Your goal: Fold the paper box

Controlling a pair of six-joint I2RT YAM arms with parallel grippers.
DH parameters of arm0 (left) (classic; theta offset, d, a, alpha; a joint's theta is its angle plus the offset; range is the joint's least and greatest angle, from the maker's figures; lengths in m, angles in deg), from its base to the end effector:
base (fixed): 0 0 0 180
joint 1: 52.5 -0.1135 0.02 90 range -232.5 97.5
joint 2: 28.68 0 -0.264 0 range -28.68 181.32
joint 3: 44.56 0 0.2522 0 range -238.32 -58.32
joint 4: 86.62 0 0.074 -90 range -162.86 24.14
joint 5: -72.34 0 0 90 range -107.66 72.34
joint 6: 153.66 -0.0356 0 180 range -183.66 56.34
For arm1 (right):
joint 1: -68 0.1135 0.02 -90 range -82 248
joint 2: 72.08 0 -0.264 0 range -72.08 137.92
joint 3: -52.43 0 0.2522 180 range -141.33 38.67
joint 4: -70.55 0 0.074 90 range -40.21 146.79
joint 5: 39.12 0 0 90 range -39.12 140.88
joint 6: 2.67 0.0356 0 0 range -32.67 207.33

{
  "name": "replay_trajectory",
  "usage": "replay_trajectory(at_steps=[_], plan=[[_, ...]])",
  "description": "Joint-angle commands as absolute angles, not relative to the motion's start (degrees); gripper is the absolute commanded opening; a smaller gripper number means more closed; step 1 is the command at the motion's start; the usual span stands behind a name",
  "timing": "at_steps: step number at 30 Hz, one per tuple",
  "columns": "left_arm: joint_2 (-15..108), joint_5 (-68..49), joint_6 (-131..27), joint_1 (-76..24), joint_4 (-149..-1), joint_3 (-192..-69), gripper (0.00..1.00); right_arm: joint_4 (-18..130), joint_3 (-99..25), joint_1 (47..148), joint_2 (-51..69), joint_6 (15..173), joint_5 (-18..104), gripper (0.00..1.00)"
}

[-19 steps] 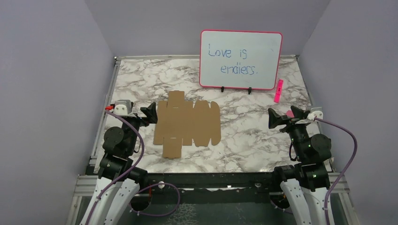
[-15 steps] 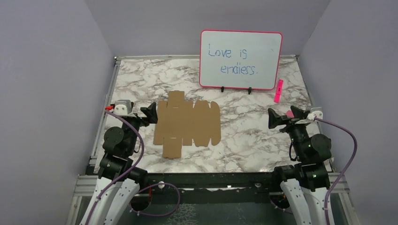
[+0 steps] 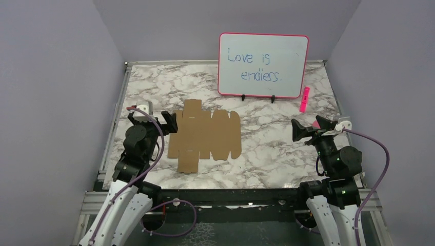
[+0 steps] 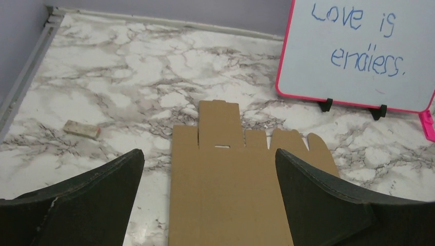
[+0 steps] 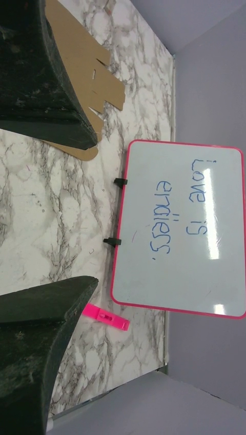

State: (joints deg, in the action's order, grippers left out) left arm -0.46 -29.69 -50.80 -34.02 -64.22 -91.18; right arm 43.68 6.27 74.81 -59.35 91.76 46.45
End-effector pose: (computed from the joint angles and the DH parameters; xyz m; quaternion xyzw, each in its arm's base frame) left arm 0.1306 -0.0358 0.3104 -0.0357 0.7300 -0.1094 0.6737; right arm 0.0808 0.0124 0.3231 -0.0427 0.6643 0.0986 0.7397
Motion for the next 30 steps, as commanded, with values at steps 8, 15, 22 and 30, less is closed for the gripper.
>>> replay_trajectory(at_steps=[8, 15, 22, 30], plan=[[20.47, -28.36, -37.31, -34.35, -66.34, -93.87, 0.99, 46.10, 6.93, 75.31, -61.12, 91.35, 44.24, 1.00], [39.35, -25.68, -32.83, -38.28, -72.50, -96.81, 0.99, 46.09, 7.16, 75.92, -62.39, 91.35, 44.13, 1.00], [52.68, -18.02, -31.83, -44.62, -79.83, -100.04, 0.99, 46.30, 7.38, 76.52, -63.18, 91.26, 44.04, 1.00], [63.48, -13.38, -34.64, -45.35, -79.49, -106.60, 0.99, 46.50, 7.56, 77.29, -62.91, 91.20, 44.05, 1.00]])
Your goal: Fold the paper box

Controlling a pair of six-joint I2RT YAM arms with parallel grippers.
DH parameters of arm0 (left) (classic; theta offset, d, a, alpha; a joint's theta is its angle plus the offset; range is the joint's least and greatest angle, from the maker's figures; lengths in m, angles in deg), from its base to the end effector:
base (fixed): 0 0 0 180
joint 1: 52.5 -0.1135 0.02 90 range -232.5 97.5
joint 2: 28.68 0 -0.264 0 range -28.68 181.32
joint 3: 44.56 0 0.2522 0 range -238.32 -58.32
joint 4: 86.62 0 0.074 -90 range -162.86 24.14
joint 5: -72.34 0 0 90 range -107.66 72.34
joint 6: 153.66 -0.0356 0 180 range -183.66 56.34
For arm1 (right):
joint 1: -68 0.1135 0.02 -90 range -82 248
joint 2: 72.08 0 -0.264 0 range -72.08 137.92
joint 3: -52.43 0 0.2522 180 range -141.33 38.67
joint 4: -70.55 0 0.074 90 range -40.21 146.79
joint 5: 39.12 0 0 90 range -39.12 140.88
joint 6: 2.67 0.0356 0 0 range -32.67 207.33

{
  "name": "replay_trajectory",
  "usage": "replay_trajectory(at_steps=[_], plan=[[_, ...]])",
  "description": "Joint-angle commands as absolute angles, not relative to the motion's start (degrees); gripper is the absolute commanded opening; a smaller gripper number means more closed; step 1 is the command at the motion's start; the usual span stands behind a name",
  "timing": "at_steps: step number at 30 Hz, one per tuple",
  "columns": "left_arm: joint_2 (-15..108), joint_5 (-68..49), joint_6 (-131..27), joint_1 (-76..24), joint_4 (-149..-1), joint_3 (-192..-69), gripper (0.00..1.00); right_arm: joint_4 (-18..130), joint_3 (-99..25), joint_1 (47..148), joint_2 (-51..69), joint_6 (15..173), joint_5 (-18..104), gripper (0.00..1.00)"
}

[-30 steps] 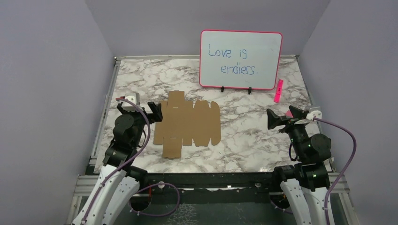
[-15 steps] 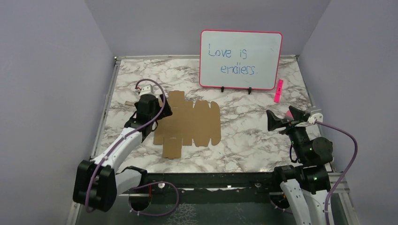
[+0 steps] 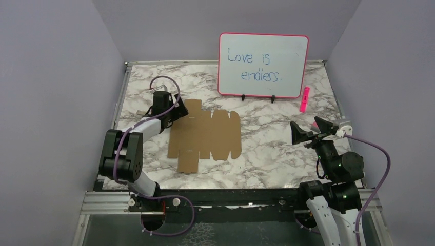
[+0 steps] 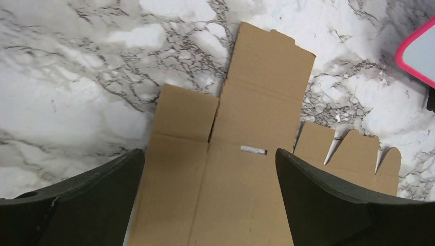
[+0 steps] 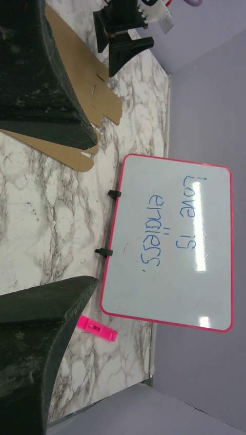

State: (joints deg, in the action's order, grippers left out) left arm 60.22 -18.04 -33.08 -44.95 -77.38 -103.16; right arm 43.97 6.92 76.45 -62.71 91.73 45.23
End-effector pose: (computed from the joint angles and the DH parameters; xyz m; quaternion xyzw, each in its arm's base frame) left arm 0.3145 -0.0414 0.1804 -0.1820 0.8861 -0.1364 0.4039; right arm 0.0698 0.0139 0.3234 -0.0604 0.6432 0.1170 0.7543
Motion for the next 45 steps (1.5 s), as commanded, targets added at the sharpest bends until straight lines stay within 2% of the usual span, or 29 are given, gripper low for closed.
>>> replay_trajectory(at_steps=[1, 16, 28, 33, 36, 45], plan=[[64.51, -13.07, -34.78, -45.35, -79.11, -107.27, 0.99, 46.52, 7.56, 77.39, -62.81, 91.13, 43.84, 1.00], [72.91, -6.42, -36.89, -44.69, -76.20, -111.55, 0.99, 45.86, 7.22, 77.43, -62.42, 90.85, 43.83, 1.00], [75.90, 2.04, -42.74, -32.45, -77.01, -115.71, 0.99, 45.68, 7.05, 77.42, -61.84, 90.58, 43.67, 1.00], [73.26, 4.26, -43.62, -28.81, -77.23, -116.90, 0.99, 45.25, 6.15, 77.41, -59.94, 90.94, 41.57, 1.00], [68.98, 2.51, -42.33, -28.37, -74.39, -117.37, 0.99, 45.06, 4.99, 77.43, -57.43, 91.89, 41.11, 1.00], [52.33, -14.76, -33.04, -28.60, -57.47, -109.85, 0.99, 41.23, 0.58, 77.41, -41.05, 100.05, 33.12, 1.00]])
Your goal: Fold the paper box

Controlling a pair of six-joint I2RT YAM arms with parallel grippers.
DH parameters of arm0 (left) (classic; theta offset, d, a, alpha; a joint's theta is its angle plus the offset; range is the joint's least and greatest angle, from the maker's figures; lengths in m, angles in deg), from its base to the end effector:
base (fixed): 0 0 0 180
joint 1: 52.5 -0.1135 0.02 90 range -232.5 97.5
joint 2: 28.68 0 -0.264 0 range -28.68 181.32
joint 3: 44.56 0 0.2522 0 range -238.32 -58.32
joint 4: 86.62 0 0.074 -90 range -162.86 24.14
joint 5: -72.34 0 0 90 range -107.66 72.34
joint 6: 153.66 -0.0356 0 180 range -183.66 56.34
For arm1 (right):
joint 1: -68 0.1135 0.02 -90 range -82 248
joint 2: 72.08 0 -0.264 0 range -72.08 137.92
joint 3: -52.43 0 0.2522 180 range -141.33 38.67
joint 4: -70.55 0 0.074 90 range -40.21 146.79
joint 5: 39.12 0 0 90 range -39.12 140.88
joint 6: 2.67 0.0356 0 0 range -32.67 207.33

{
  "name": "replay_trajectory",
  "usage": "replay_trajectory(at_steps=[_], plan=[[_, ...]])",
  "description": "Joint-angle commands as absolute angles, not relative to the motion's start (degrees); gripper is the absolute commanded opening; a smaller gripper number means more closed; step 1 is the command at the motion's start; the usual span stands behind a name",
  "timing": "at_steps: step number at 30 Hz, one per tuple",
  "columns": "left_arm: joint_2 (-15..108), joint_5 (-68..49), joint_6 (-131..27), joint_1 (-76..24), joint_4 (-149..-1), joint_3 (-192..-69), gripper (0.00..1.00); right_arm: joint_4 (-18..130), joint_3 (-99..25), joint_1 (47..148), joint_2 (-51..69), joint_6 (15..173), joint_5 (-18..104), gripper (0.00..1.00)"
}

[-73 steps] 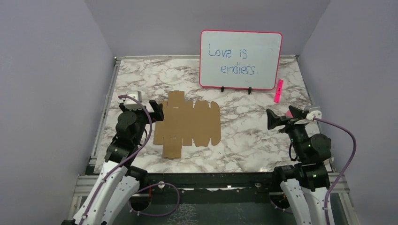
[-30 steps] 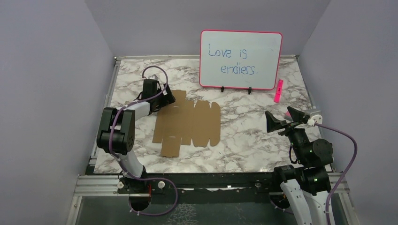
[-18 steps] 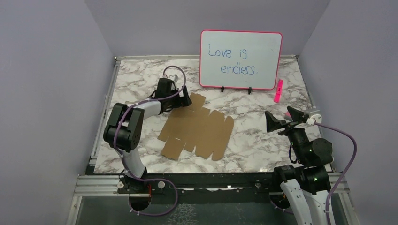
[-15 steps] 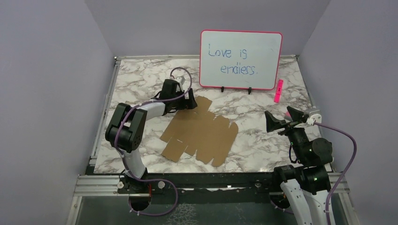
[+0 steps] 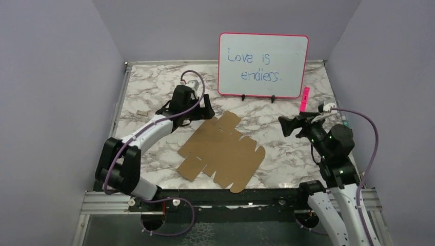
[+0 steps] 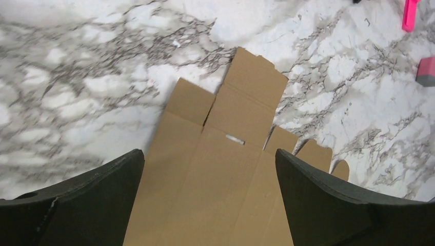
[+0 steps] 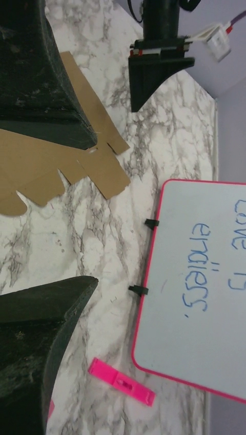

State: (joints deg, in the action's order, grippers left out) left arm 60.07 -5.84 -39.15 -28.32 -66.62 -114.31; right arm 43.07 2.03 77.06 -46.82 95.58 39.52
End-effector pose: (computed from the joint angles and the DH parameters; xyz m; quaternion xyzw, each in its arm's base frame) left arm 0.3047 -0.1448 0.2268 0.0417 0.8979 -0.2612 0.3518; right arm 0.1158 0.0256 0.3289 -0.0736 0.7174 0.1743 0.6705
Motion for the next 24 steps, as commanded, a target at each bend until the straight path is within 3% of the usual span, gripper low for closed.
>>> replay_trajectory(at_steps=[1, 12, 24], plan=[[50.80, -15.24, -31.74, -28.55, -56.59, -108.05, 0.99, 42.10, 1.10, 77.43, -38.74, 100.76, 31.12, 1.00], [36.46, -10.50, -21.67, -28.58, -59.01, -90.05, 0.99, 54.13, 4.00, 77.56, -8.68, 108.26, 9.02, 1.00], [43.57, -7.42, -21.39, -28.55, -66.71, -89.13, 0.99, 69.85, 10.29, 81.01, 7.35, 114.31, 3.81, 1.00]])
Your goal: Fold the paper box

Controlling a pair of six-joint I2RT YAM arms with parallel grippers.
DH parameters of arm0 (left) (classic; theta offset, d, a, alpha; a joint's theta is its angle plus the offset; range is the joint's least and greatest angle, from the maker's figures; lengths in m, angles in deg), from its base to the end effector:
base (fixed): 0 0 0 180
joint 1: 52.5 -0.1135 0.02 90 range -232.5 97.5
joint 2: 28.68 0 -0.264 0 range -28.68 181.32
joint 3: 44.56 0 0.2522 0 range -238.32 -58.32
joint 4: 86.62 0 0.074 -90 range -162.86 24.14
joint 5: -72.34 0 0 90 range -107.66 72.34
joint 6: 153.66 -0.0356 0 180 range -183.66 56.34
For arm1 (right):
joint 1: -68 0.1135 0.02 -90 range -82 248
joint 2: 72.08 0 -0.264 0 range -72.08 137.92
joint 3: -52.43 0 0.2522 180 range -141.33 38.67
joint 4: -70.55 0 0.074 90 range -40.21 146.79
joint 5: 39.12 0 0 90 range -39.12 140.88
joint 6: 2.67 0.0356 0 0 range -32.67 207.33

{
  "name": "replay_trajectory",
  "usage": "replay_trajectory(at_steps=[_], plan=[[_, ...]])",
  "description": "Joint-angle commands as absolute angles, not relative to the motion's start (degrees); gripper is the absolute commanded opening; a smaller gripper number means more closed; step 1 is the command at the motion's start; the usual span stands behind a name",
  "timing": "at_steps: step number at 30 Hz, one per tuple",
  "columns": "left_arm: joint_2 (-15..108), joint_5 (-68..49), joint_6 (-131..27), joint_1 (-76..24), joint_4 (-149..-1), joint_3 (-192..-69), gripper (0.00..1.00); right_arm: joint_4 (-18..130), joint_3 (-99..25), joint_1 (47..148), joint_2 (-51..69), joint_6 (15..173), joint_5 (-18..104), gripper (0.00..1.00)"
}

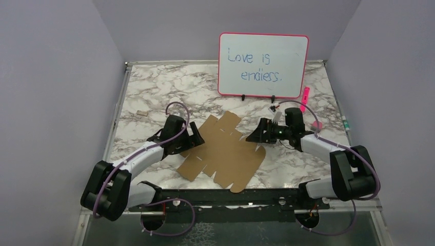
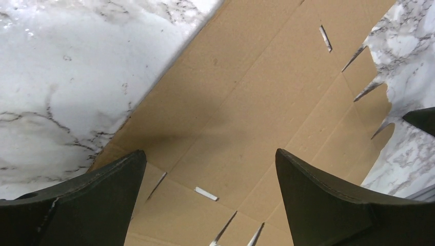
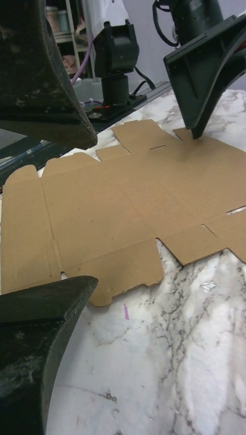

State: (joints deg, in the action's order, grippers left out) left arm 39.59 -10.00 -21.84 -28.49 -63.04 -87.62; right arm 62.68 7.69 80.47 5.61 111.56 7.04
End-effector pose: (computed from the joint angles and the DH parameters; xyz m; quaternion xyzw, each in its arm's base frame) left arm 0.2013 -0.0948 0.1691 -0.1213 0.9263 -0.2433 0.2608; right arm 0.2395 0.0782 0.1691 -0.0681 0.8550 0.4437 0.2595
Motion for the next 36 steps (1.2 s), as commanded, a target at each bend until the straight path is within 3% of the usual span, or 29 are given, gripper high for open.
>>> replay_trajectory(at_steps=[1, 9, 23, 29, 36], plan=[[44.79, -7.30, -21.65, -28.49, -66.91, -89.63, 0.99, 70.22, 11.02, 81.04, 7.82, 114.51, 4.26, 1.00], [52.88, -7.01, -22.83, -28.21, -70.23, -93.57, 0.99, 70.65, 17.43, 81.10, 6.86, 115.67, 6.14, 1.00], [73.82, -2.98, -27.16, -22.06, -72.60, -112.15, 0.99, 60.71, 25.40, 81.10, -11.50, 118.96, 13.20, 1.00], [70.12, -5.87, -32.90, -21.83, -66.34, -116.69, 0.99, 50.93, 20.42, 81.10, -17.50, 116.38, 16.36, 1.00], [54.04, -14.17, -34.55, -22.54, -60.25, -112.33, 0.99, 42.18, 6.67, 81.10, -16.84, 116.85, 21.15, 1.00]])
